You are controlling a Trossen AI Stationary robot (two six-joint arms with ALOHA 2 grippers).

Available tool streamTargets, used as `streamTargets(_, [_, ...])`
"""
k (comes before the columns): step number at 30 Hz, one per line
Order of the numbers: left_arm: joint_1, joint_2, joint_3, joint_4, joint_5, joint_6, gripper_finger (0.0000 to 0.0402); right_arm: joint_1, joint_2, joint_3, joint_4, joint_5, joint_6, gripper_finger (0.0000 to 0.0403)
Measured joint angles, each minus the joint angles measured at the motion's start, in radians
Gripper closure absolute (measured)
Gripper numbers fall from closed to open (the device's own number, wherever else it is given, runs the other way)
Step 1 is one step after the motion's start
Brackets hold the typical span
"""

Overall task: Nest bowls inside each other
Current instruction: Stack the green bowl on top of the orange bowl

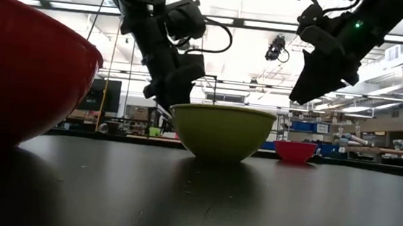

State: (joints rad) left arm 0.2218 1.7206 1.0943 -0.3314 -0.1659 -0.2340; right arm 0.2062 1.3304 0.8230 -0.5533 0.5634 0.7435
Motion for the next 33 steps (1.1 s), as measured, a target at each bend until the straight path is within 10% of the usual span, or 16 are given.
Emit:
streamTargets(5, [-0.002,-0.052,0.014,-0.029,0.007,0.045,0.0381,0.010,0.000,0.000,-0.006,0.001,0.009,0.0227])
streamTargets(14, [-0.098,-0.329,0.133,-0.361,-0.133,0.118,0.0386,0.038,0.000,-0.008,-0.027,0.002,0.056,0.0231])
streamTargets(21, [-0.293,-0.607,0.187,-0.708,-0.020,0.139,0.0388,0.067,-0.001,-0.054,-0.009,0.025,0.120,0.0231])
streamTargets(27, [-0.450,-0.723,0.144,-0.983,0.007,-0.101,0.0389,0.068,-0.001,-0.091,0.061,0.023,0.130,0.0231])
streamTargets(33, [-0.561,-0.727,-0.003,-0.917,0.067,-0.240,0.0386,0.068,-0.001,-0.092,0.116,0.021,0.114,0.0231])
